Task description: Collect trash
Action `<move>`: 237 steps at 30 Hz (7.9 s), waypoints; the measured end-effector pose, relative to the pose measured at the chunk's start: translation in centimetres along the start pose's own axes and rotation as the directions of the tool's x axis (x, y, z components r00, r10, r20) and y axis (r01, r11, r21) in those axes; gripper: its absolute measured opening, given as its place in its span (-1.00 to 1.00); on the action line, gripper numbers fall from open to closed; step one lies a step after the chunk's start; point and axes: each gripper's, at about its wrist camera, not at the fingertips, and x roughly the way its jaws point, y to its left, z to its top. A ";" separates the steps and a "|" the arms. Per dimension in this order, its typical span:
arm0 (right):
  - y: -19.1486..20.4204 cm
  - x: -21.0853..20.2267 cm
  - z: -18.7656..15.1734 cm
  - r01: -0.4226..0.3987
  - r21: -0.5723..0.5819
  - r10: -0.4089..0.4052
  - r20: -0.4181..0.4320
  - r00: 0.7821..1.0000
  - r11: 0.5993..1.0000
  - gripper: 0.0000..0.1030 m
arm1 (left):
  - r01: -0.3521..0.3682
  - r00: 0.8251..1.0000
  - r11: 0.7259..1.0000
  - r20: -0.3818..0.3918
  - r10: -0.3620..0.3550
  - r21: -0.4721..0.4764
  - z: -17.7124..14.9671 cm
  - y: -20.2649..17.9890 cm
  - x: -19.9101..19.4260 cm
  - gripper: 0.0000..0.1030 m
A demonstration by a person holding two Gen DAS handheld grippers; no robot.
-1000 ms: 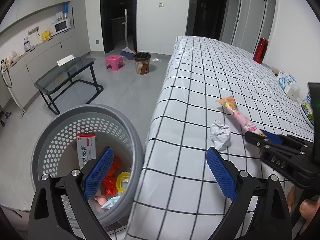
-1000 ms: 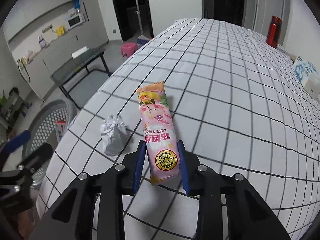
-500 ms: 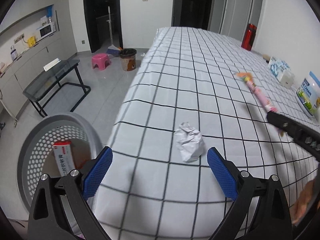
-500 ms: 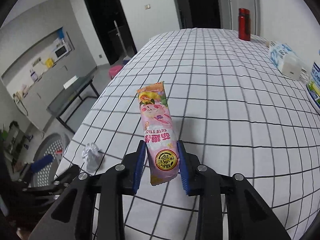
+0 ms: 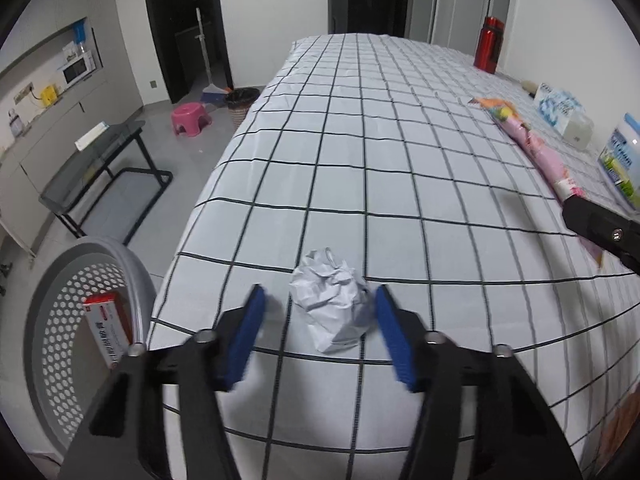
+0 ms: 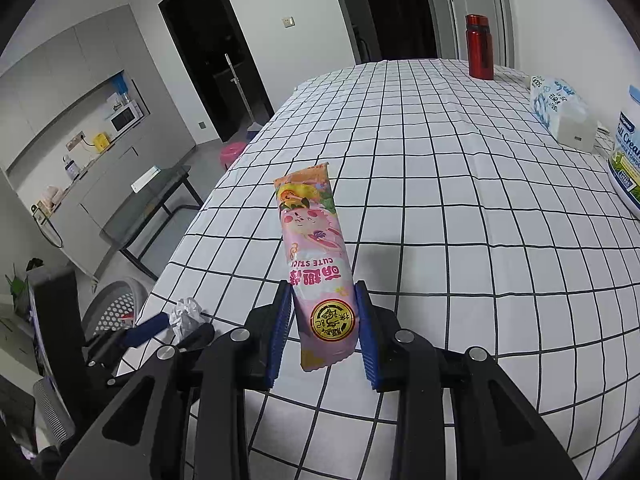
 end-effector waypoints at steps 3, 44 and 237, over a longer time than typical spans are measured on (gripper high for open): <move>0.0 0.0 0.0 -0.001 0.000 0.001 -0.001 1.000 1.000 -0.40 | 0.010 1.000 1.000 0.001 -0.010 0.001 -0.2 0.1 -0.3 -0.40; 17.7 2.8 -6.4 -0.134 -0.194 0.103 -0.162 0.981 0.972 -0.40 | -0.099 0.981 0.977 0.144 0.127 -0.188 -6.8 18.8 -10.7 -0.43; 26.7 7.8 -8.4 -0.307 -0.294 0.245 -0.231 0.942 0.905 0.23 | -0.304 0.944 0.894 0.023 0.329 -0.330 -10.0 26.8 -10.4 0.87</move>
